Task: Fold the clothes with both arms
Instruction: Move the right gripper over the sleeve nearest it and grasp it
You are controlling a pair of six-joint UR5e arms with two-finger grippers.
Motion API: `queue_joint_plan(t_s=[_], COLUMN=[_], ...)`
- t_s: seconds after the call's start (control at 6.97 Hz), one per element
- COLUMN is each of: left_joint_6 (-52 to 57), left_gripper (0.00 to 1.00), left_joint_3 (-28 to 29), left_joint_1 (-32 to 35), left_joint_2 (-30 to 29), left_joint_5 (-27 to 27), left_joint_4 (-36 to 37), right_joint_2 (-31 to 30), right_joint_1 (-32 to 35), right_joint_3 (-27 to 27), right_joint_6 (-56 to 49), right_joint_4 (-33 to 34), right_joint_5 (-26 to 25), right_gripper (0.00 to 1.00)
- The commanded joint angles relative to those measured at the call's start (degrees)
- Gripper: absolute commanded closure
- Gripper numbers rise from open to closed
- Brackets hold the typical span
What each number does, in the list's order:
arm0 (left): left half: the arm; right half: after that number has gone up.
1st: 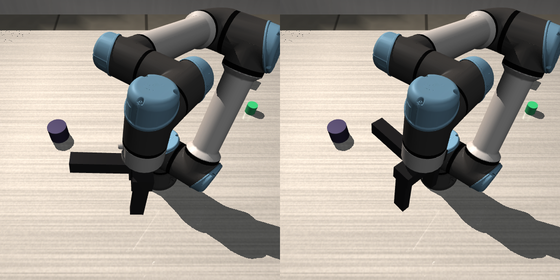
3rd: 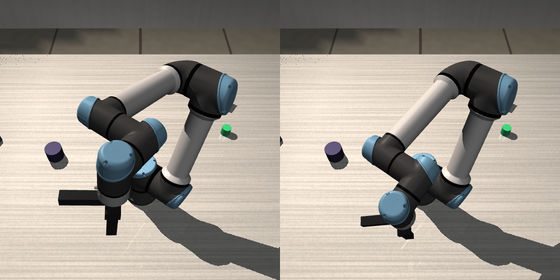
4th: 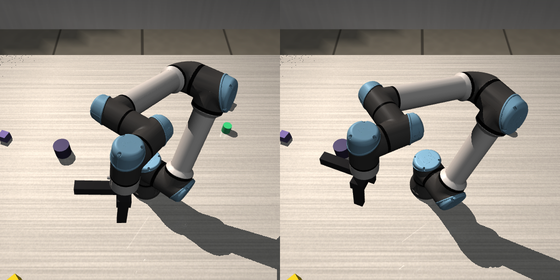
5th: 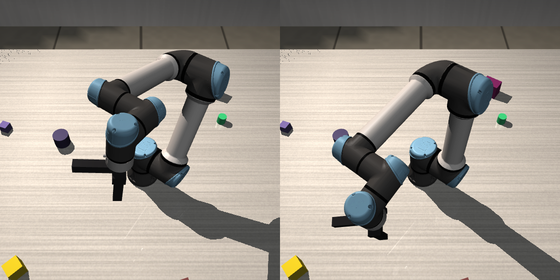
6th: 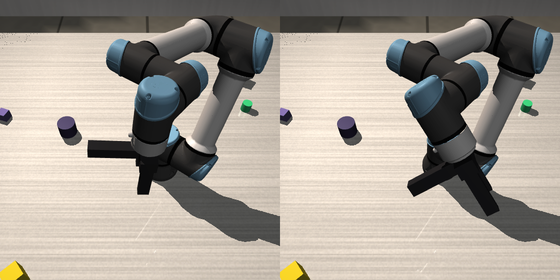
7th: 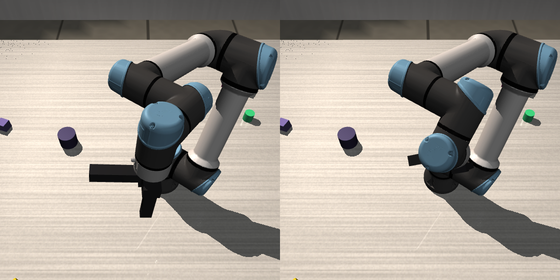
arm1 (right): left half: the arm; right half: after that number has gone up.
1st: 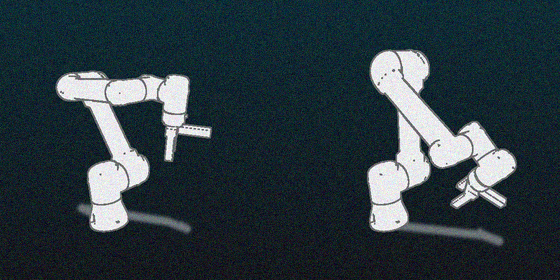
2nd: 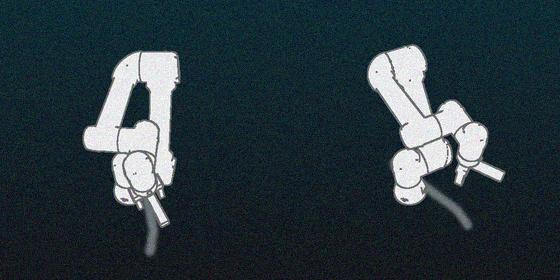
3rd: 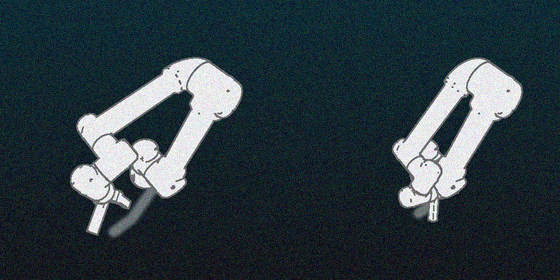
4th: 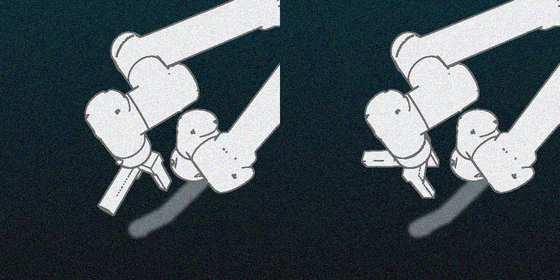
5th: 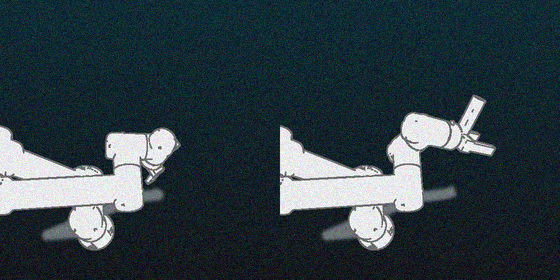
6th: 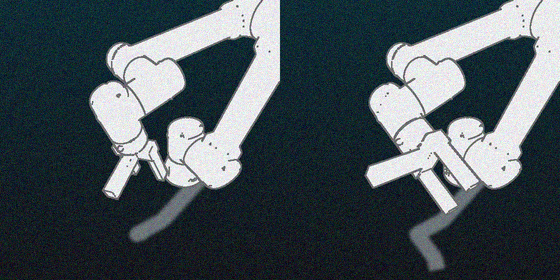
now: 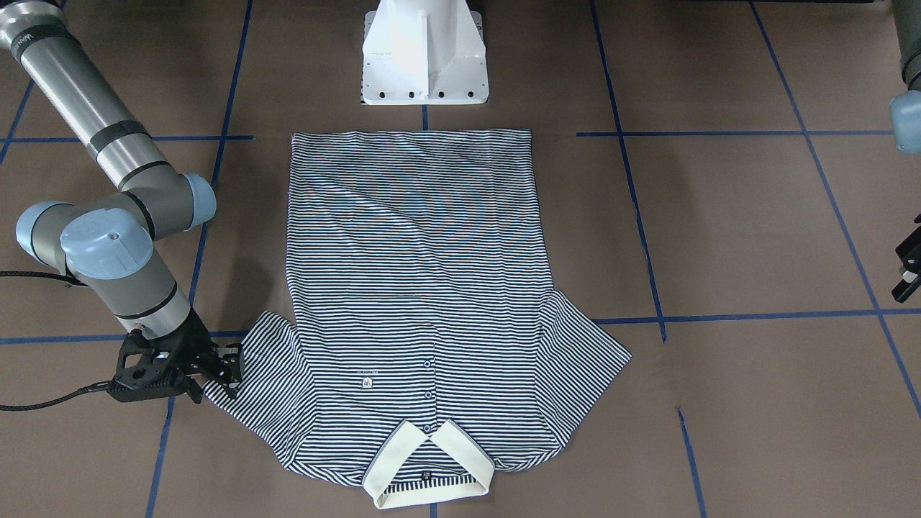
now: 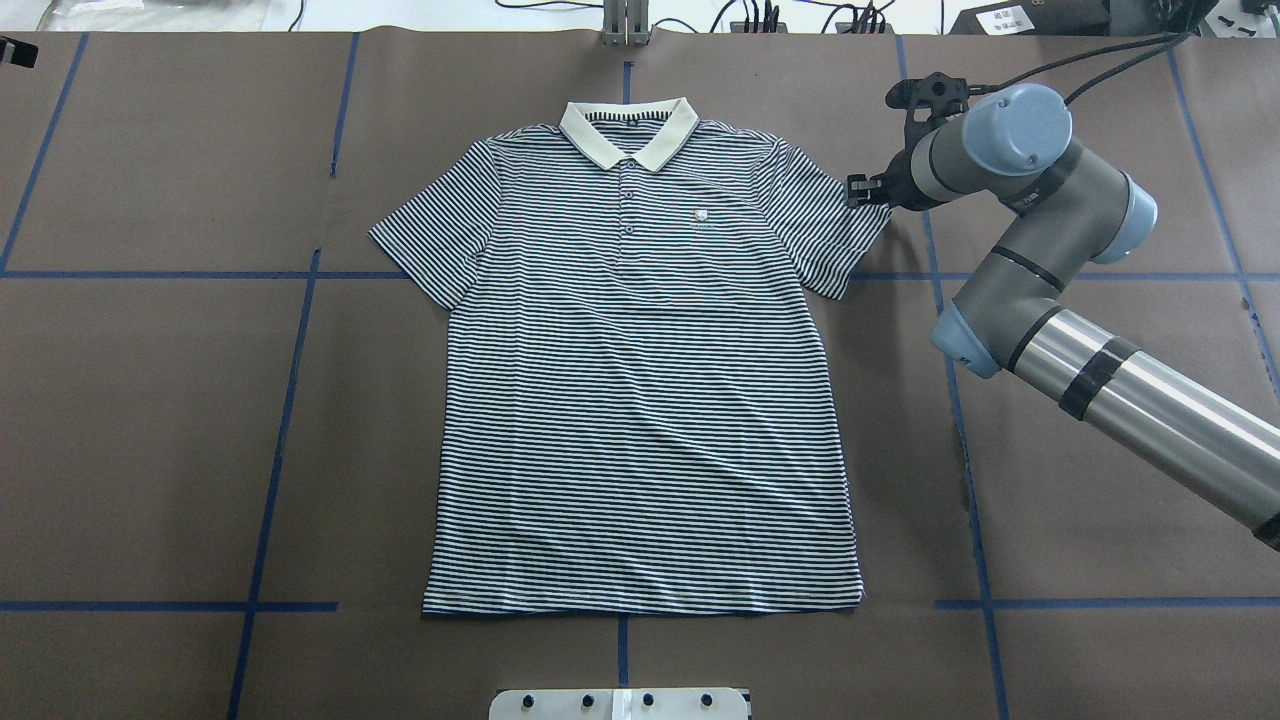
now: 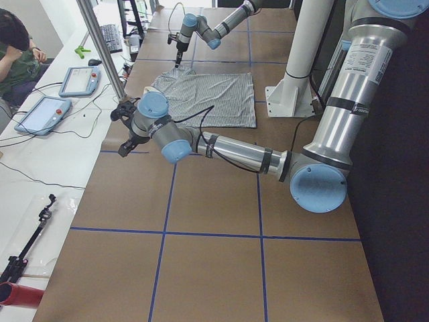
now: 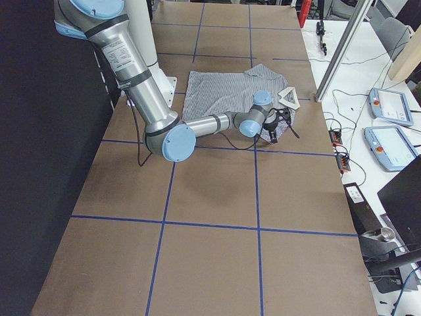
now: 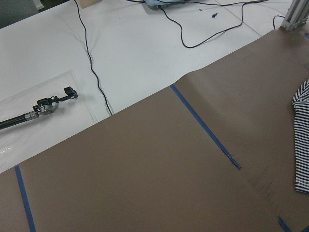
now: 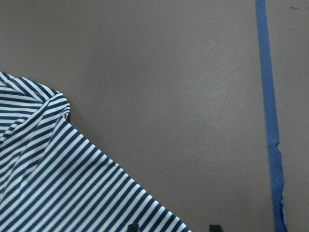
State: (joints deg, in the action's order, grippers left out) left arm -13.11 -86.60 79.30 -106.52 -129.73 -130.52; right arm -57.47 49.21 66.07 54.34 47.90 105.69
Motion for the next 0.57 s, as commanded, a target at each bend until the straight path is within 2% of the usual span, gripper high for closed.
queue_joint_plan(t_s=[0.0, 0.43], left_joint_6=[-0.08, 0.01], left_gripper=[0.0, 0.0], left_joint_3=[0.03, 0.03], left_joint_1=[-0.03, -0.03], left_joint_2=[0.0, 0.0], left_joint_5=[0.0, 0.0], left_joint_4=[0.0, -0.09], right_joint_2=[0.08, -1.41], right_joint_1=[0.01, 0.01], right_joint_3=[0.2, 0.64], right_joint_6=[-0.64, -0.73], right_joint_4=[-0.09, 0.26], right_joint_5=[-0.22, -0.4], right_gripper=[0.43, 0.43])
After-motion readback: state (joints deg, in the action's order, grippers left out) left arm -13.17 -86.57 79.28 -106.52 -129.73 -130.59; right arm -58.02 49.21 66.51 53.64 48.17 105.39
